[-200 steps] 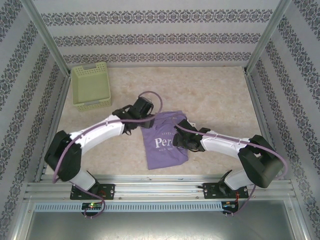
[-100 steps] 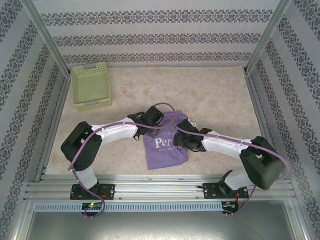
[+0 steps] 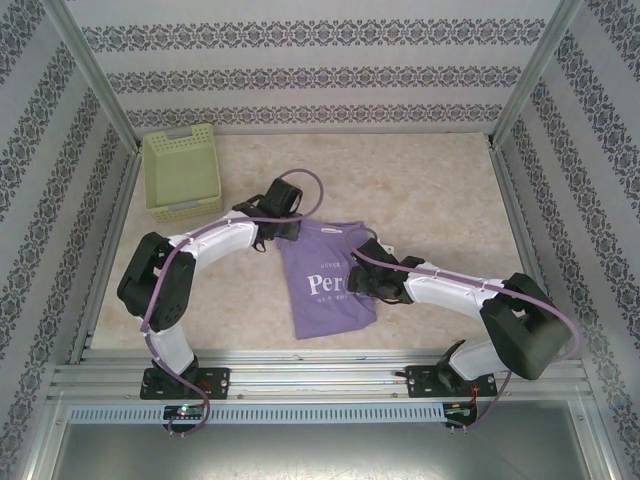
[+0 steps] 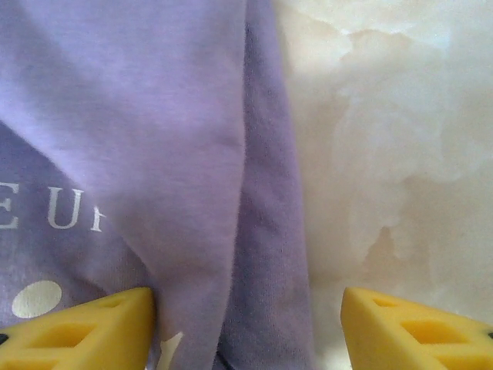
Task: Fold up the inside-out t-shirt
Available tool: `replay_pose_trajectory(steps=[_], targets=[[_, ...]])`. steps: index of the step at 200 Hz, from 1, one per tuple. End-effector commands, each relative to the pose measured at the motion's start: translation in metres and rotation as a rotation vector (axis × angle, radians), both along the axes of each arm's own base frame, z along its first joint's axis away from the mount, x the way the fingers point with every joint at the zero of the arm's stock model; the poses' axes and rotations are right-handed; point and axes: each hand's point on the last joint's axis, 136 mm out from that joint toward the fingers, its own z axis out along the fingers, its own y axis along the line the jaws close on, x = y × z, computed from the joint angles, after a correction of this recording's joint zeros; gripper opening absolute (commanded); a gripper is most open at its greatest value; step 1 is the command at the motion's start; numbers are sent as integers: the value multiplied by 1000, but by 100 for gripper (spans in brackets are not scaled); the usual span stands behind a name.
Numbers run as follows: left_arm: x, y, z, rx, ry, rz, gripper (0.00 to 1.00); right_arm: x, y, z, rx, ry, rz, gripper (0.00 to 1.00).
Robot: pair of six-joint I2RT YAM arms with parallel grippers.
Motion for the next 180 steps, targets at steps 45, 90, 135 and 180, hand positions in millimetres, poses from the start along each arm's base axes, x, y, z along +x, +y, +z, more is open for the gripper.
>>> replay_pose_trajectory(steps=[45, 90, 135, 180], targets=[[20, -1, -19, -105, 155, 75, 43, 16, -10, 29, -18, -64, 15, 65], [-3, 25, 13, -118, 91, 207, 63, 54, -18, 67, 93, -145, -12, 65], [-17, 27, -7, -144, 137, 246, 66, 100, 1, 67, 182, -97, 1, 62], [-10, 19, -31, -139, 198, 247, 64, 130, 1, 44, 68, -38, -12, 56]])
